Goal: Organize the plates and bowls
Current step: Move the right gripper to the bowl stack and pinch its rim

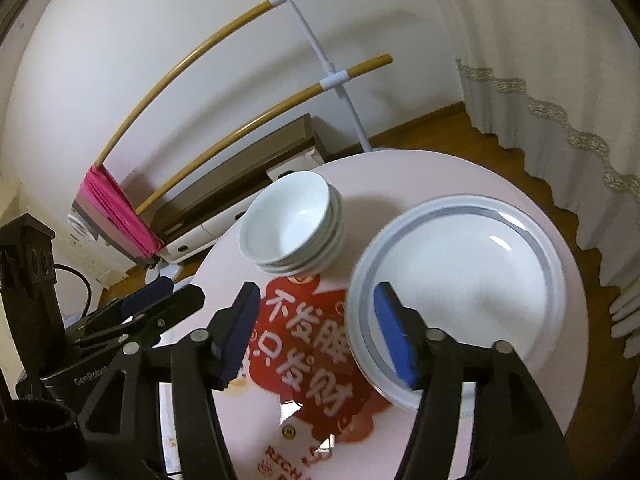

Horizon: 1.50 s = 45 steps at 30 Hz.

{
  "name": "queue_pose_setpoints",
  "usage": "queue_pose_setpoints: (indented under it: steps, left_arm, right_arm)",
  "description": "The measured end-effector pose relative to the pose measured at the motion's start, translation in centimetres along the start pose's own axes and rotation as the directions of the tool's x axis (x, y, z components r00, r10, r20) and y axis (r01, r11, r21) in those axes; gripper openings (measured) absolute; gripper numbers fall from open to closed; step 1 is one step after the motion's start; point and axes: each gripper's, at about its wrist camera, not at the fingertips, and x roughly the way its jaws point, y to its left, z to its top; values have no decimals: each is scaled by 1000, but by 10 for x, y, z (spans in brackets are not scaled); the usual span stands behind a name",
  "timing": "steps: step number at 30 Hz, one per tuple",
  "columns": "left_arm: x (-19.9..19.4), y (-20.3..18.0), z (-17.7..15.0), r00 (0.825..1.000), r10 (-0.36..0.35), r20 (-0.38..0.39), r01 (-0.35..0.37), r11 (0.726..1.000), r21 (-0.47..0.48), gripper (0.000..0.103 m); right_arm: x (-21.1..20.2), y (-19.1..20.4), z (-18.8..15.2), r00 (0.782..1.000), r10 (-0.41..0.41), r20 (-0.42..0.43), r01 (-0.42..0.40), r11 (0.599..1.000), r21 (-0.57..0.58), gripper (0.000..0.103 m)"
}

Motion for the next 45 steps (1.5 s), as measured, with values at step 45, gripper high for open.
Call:
queue_pose_setpoints:
  steps: [45]
  left_arm:
    - [18,8,21,997,-20,75,11,993,119,82]
  right_arm:
    - [-3,4,4,994,-99,37,99,995,4,78]
